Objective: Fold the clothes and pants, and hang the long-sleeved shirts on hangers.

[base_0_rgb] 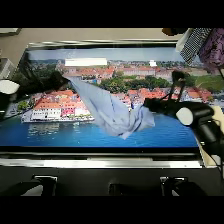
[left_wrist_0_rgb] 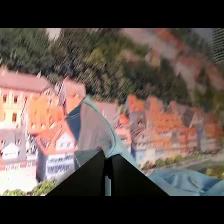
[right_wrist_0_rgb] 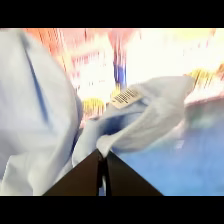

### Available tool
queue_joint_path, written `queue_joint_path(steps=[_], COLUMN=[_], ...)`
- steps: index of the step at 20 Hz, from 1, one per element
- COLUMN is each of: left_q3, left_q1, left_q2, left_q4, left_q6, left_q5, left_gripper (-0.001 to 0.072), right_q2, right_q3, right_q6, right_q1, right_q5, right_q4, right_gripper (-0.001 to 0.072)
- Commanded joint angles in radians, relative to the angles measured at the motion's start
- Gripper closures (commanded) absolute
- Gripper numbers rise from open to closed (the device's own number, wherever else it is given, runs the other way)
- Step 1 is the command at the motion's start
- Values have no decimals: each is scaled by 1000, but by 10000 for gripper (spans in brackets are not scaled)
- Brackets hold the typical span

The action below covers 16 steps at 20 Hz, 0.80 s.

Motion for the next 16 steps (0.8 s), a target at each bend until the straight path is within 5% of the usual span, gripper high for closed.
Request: queue_joint_path(steps=[1, 5, 10, 16], left_q3=[117, 194, 198, 197], left_q1=[66, 164, 311, 357], left_q2=[152, 365, 626, 658], left_q4=[7, 33, 224, 306], left_q6=[0, -5, -192, -253], left_q5=[2, 9, 12, -87], left_gripper=[691, 691, 692, 692], right_q2=[71, 147, 287, 298], right_q3=[211, 433, 552, 553], right_q6=[28, -10, -9, 34], right_q1=[1, 1, 1, 1], right_q5=[29, 76, 102, 167], right_q4=[-251, -369, -447, -451], right_gripper=[683, 682, 682, 682])
